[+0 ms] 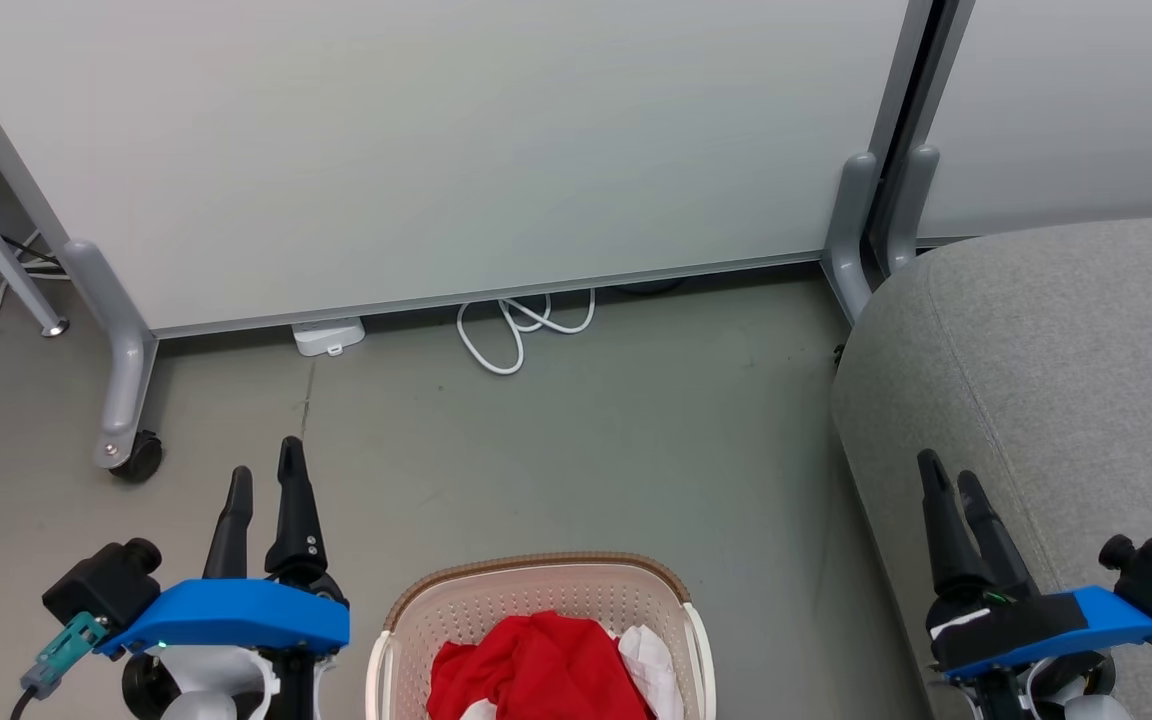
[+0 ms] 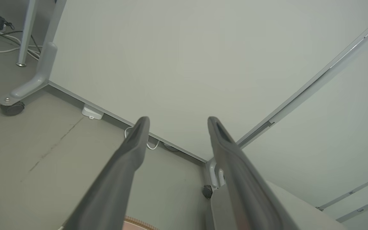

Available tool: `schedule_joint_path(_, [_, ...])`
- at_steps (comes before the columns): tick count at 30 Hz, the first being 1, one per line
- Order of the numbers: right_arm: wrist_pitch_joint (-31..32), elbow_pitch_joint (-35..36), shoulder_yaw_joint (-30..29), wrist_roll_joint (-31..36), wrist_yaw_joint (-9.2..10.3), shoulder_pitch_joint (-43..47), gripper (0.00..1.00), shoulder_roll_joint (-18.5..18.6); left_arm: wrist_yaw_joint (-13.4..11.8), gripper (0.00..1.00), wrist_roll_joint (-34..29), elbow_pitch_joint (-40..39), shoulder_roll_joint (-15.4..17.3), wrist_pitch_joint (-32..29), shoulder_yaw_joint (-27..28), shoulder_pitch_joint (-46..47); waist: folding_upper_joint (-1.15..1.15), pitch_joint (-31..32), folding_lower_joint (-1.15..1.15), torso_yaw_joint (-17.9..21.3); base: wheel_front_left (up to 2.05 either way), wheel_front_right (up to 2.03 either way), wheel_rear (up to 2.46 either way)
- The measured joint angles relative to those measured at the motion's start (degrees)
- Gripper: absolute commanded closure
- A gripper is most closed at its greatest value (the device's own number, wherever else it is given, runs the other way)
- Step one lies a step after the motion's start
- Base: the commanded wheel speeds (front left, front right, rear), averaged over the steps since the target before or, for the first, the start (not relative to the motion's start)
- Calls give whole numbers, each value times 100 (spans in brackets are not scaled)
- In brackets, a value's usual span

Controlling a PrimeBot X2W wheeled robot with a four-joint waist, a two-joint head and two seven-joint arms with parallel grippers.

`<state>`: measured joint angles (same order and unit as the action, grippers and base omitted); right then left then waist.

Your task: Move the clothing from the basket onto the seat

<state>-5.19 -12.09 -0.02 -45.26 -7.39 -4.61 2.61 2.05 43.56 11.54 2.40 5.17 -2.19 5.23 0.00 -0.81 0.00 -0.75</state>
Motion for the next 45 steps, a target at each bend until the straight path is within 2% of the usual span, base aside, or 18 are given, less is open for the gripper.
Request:
schedule_joint_path(16, [-255, -107, 116, 1176, 0, -1, 0, 3, -51, 0, -1282, 143, 81, 261, -349, 52, 0, 18, 0, -27, 0, 0, 0])
schedule_joint_path(45, [-648, -232, 307, 2872, -2, -1, 0, 2, -89, 0, -2815, 334, 121, 660, -742, 103, 0, 44, 0, -93, 0, 0, 0])
